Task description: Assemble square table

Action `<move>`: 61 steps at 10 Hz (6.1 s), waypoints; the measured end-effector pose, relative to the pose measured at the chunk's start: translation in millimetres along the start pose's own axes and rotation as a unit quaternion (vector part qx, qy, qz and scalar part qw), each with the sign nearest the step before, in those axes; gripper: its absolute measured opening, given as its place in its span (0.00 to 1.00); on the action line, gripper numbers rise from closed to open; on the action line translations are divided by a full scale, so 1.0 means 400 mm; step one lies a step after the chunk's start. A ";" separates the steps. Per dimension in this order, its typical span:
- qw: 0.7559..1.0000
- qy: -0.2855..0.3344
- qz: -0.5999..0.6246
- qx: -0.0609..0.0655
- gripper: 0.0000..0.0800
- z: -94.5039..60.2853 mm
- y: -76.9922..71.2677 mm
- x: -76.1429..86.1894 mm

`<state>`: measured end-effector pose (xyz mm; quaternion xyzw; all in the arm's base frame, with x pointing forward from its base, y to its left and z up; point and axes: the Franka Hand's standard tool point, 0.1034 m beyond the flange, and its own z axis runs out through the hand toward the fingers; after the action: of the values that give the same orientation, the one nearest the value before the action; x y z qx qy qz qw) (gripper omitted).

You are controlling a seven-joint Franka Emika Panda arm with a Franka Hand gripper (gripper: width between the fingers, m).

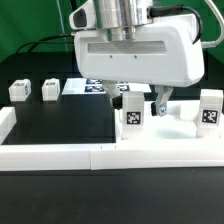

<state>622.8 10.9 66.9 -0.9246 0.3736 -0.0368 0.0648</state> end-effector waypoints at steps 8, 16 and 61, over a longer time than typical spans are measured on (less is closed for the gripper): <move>0.985 0.019 -0.173 -0.022 0.39 -0.007 0.007 0.023; 0.999 0.014 0.024 -0.044 0.41 -0.010 0.044 0.030; 0.963 0.019 -0.259 -0.068 0.10 0.113 0.178 -0.063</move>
Offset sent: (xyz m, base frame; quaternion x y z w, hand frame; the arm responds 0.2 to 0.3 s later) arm 0.0000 0.0000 0.0000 0.0000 0.0000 -0.0650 0.9979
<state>560.9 -18.2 11.2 -0.9912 0.1239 -0.0441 -0.0167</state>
